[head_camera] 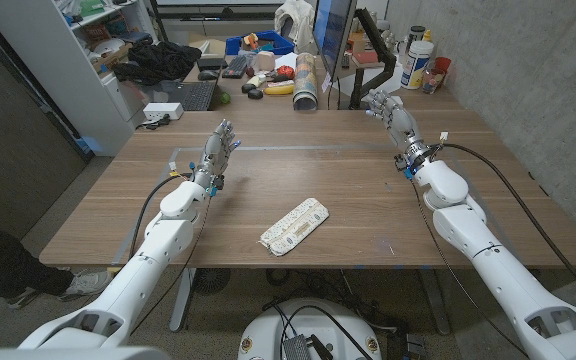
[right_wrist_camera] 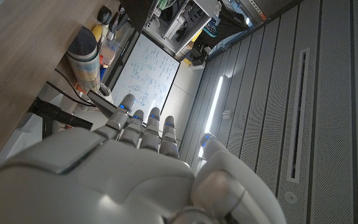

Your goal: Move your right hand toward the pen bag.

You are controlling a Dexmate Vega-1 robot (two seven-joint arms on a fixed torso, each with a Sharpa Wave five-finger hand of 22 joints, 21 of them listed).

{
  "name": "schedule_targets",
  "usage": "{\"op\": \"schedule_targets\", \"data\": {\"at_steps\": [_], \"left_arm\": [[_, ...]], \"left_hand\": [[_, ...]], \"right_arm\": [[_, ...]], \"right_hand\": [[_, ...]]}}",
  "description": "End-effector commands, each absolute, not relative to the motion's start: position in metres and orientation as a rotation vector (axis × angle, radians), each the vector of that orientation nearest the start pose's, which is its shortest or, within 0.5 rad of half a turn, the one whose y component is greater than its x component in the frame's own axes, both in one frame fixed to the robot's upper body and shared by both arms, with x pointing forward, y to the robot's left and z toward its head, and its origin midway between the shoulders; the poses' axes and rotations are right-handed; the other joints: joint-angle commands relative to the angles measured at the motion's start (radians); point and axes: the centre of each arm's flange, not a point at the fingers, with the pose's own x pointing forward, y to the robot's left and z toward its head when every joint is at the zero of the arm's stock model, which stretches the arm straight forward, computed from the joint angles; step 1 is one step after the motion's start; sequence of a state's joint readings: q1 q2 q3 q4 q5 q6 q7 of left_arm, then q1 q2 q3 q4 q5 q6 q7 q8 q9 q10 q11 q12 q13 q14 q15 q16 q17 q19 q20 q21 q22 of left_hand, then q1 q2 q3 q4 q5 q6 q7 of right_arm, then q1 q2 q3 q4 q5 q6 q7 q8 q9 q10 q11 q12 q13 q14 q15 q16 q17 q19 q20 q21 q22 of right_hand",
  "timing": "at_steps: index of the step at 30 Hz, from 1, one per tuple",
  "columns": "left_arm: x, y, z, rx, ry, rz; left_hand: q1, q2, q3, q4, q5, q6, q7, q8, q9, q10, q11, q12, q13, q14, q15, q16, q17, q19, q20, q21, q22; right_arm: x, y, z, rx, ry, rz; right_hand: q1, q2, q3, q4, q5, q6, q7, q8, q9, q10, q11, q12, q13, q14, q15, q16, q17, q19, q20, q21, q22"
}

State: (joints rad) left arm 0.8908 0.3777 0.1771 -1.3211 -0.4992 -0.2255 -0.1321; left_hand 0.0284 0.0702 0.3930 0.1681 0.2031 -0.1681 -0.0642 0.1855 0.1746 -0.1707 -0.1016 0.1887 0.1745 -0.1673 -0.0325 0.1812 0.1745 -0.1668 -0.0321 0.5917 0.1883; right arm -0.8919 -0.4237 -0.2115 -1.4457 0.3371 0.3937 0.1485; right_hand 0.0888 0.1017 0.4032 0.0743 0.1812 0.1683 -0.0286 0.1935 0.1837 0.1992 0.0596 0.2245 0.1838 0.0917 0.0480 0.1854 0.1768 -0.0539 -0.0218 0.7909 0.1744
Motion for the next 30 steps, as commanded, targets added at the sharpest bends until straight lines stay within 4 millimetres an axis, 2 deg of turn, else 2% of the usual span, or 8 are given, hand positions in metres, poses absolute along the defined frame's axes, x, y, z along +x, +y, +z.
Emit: {"op": "schedule_targets", "data": {"at_steps": [1, 30], "left_arm": [[0.646, 0.293, -0.026, -0.032, -0.604, -0.201], [0.645, 0.288, -0.027, -0.027, -0.599, -0.205]], "left_hand": [[0.002, 0.042, -0.004, -0.002, 0.007, -0.047, -0.005, 0.004, 0.006, -0.015, -0.004, 0.007, 0.004, -0.033, -0.036, 0.007, 0.004, -0.119, -0.055, -0.001, 0.004], [0.004, 0.043, -0.007, -0.002, 0.008, -0.04, -0.006, 0.005, 0.006, -0.013, 0.0, 0.007, 0.004, -0.032, -0.037, 0.006, 0.003, -0.118, -0.054, -0.005, 0.004]], "right_arm": [[0.577, -0.255, 0.053, -0.276, -0.982, 0.284], [0.533, -0.249, 0.063, -0.467, -1.144, 0.266]], "right_hand": [[0.013, 0.016, 0.004, -0.005, 0.006, 0.012, 0.0, 0.007, 0.003, 0.015, 0.002, 0.004, 0.003, 0.015, -0.001, 0.01, 0.0, 0.009, 0.003, -0.007, 0.003], [0.019, 0.011, 0.009, -0.011, 0.007, 0.066, -0.007, 0.017, 0.002, 0.063, -0.004, 0.016, 0.002, 0.056, -0.009, 0.014, -0.001, 0.031, 0.006, -0.015, 0.003]]}}
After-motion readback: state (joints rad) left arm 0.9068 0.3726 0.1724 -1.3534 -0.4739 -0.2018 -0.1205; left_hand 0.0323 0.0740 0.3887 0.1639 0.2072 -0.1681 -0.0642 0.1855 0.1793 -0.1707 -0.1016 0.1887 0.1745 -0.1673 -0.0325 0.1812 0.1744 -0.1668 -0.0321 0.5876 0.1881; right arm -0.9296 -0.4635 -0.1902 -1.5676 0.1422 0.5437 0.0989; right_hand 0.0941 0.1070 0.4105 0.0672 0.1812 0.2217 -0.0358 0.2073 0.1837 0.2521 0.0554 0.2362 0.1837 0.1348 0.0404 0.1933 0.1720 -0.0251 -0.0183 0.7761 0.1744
